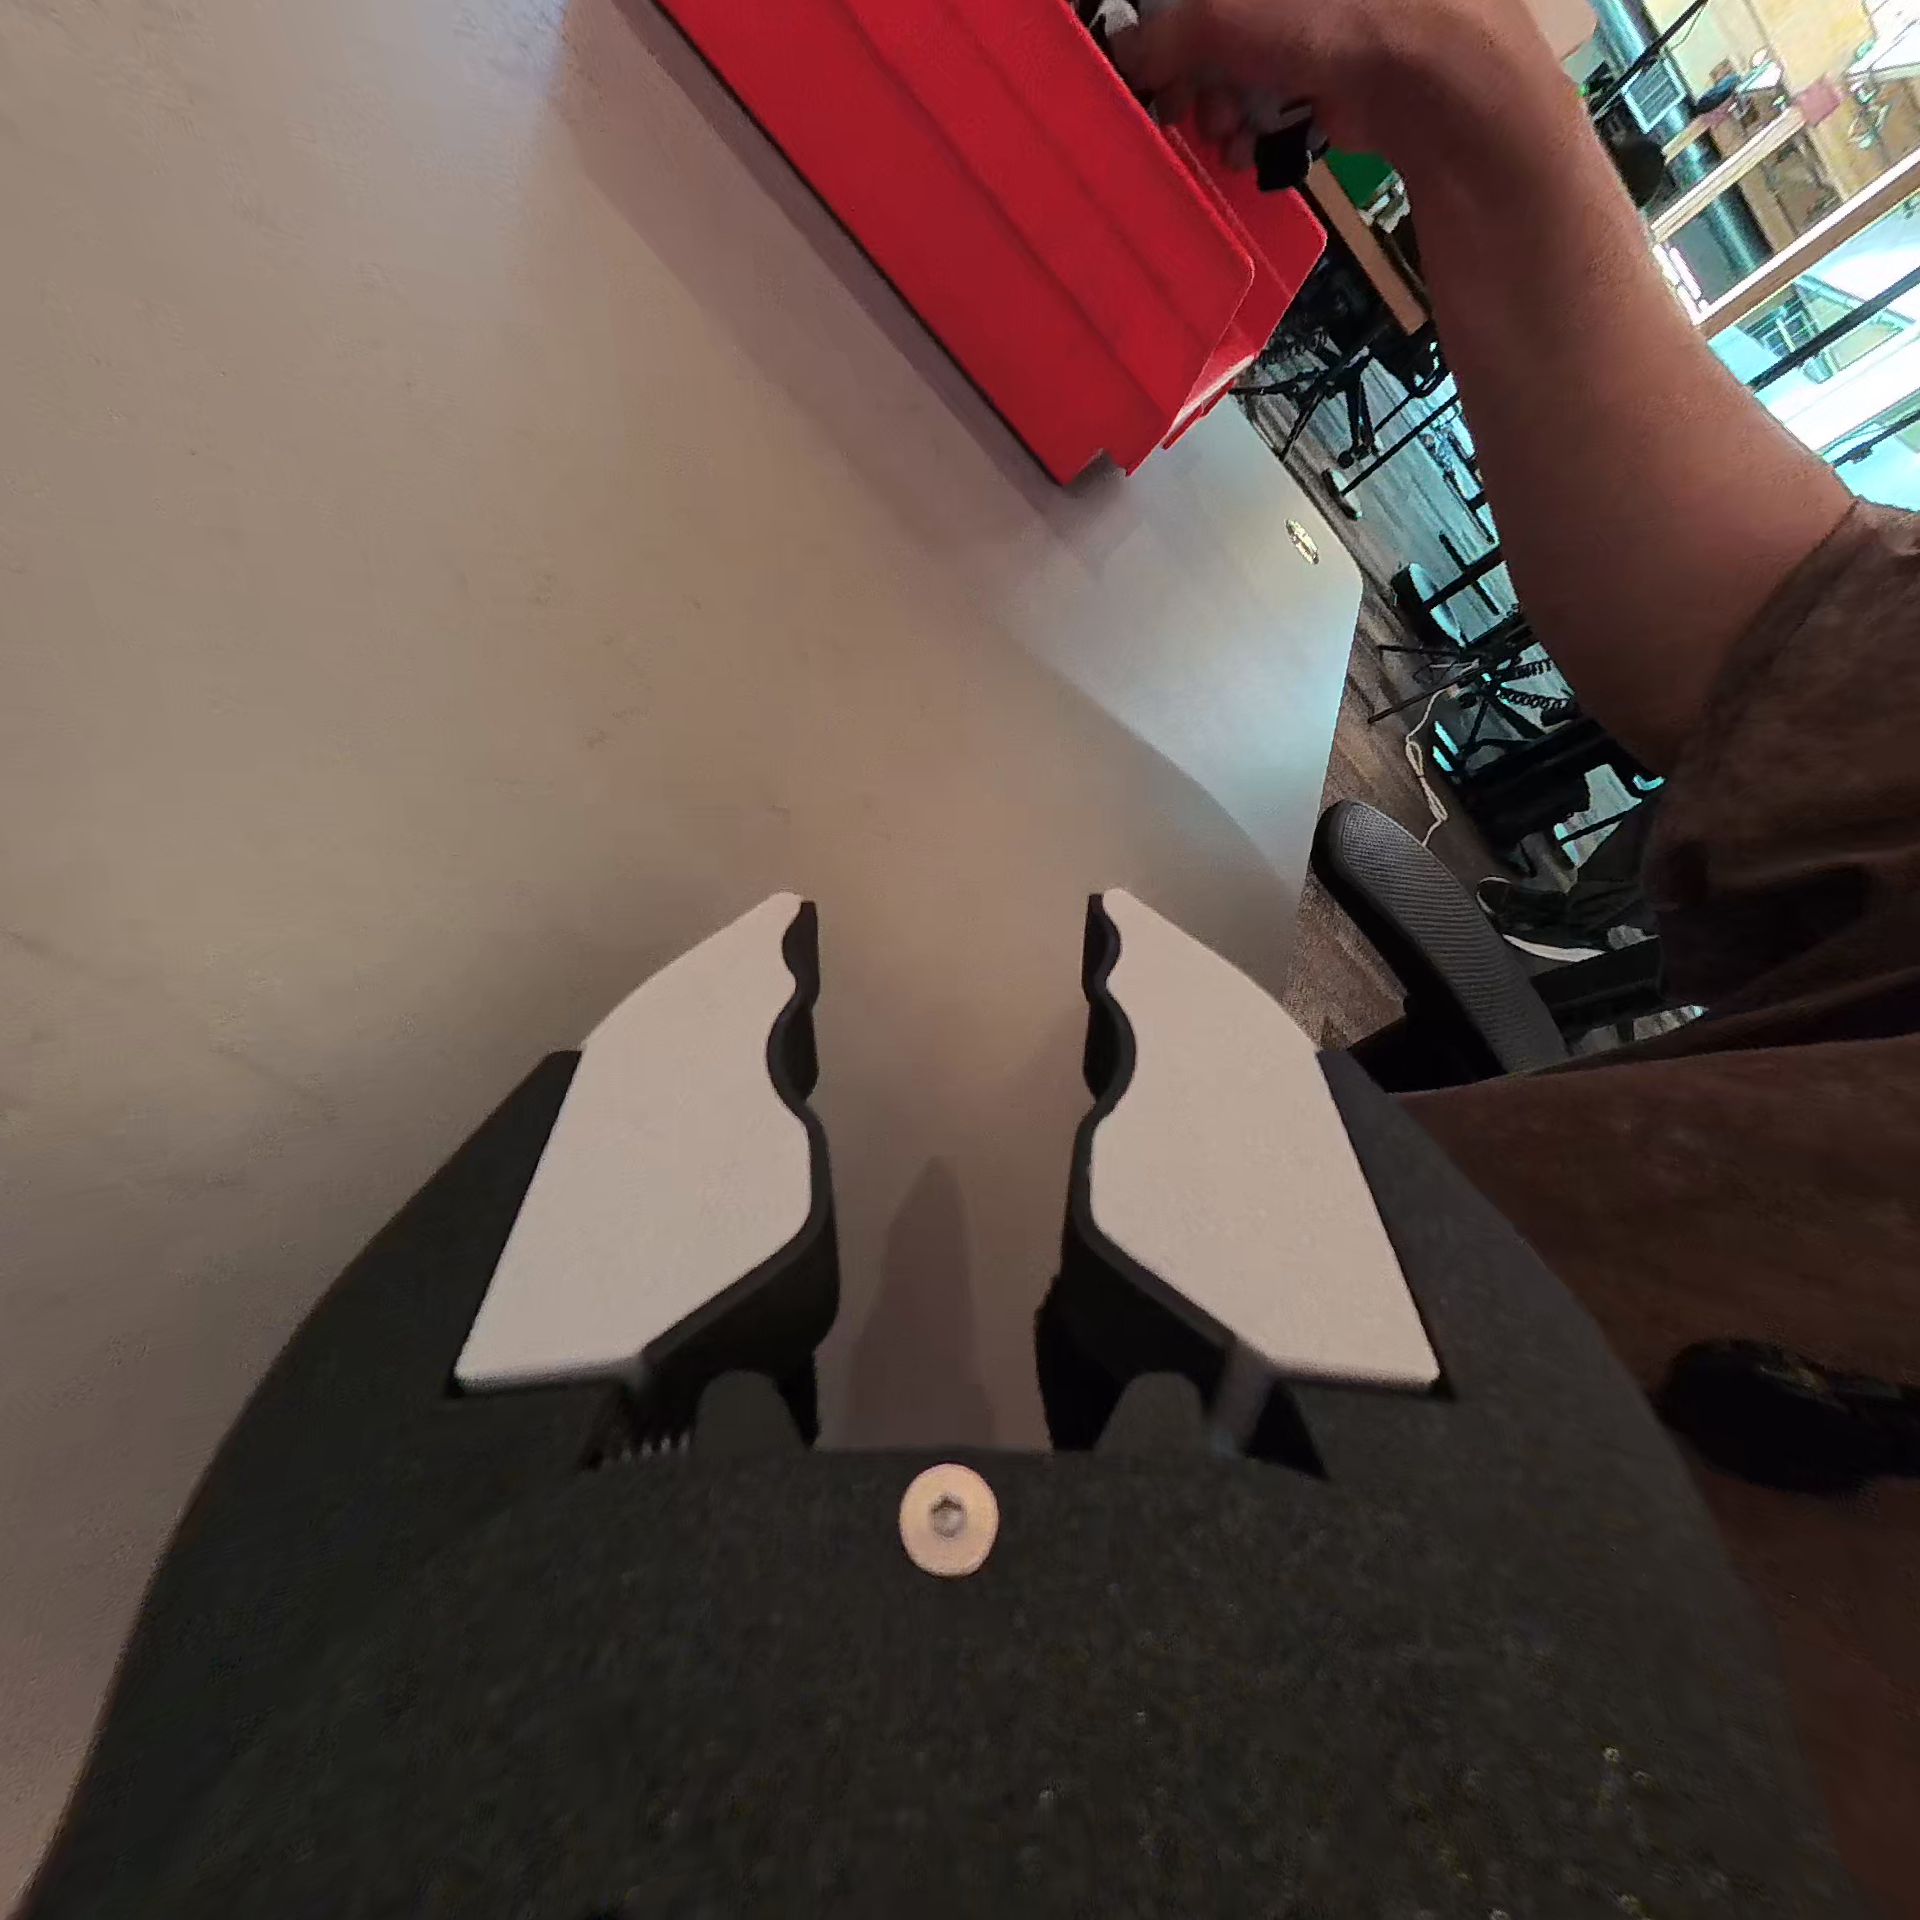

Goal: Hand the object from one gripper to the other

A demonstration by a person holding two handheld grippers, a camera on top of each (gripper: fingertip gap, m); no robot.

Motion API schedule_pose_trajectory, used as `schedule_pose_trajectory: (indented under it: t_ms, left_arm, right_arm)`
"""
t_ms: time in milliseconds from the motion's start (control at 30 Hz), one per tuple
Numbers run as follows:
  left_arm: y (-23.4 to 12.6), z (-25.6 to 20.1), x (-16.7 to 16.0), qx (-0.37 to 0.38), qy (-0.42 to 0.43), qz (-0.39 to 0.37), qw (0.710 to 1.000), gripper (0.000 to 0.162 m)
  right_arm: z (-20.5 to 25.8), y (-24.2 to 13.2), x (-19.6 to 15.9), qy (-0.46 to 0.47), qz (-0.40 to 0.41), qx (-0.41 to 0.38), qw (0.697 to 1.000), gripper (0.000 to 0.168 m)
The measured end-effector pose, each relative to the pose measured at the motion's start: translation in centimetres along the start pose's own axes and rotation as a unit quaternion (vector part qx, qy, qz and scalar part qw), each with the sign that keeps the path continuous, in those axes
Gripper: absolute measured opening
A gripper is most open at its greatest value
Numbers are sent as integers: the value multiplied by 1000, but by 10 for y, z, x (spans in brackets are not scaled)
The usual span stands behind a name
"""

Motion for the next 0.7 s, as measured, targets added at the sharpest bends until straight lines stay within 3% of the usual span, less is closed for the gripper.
schedule_pose_trajectory:
  t_ms: [133, 267, 333, 433, 533, 633, 700]
  left_arm:
    - [2, 0, -4, 4, 5, 9, 1000, 50]
    - [-5, 3, -3, 18, 7, 3, 1000, 51]
    - [-14, 4, 1, 24, 1, -8, 1000, 51]
    - [-41, 5, 15, 50, -11, -28, 998, 51]
    - [-87, 8, 36, 111, -27, -48, 992, 50]
    - [-142, 32, 57, 224, -57, -53, 971, 50]
    - [-177, 62, 63, 328, -96, -34, 939, 52]
  right_arm:
    - [-6, -23, -5, 7, -36, -23, 999, 51]
    - [-2, -115, -12, 42, -213, -78, 973, 59]
    - [36, -162, -9, 13, -362, -56, 930, 59]
    - [136, -210, -8, -84, -579, 33, 810, 56]
    - [237, -216, -20, -131, -673, 160, 711, 52]
    - [304, -202, -25, -161, -707, 200, 659, 53]
    - [327, -184, -22, -168, -698, 196, 668, 53]
Point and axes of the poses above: each gripper's, where its closed fingertips meet, y out along the fingers, x out of its top, z = x × y across the jaws, the point moved 2 cm from there along -y, back along the fingers, and after that the axes turned 13 degrees about -y, right-handed, at the moved point
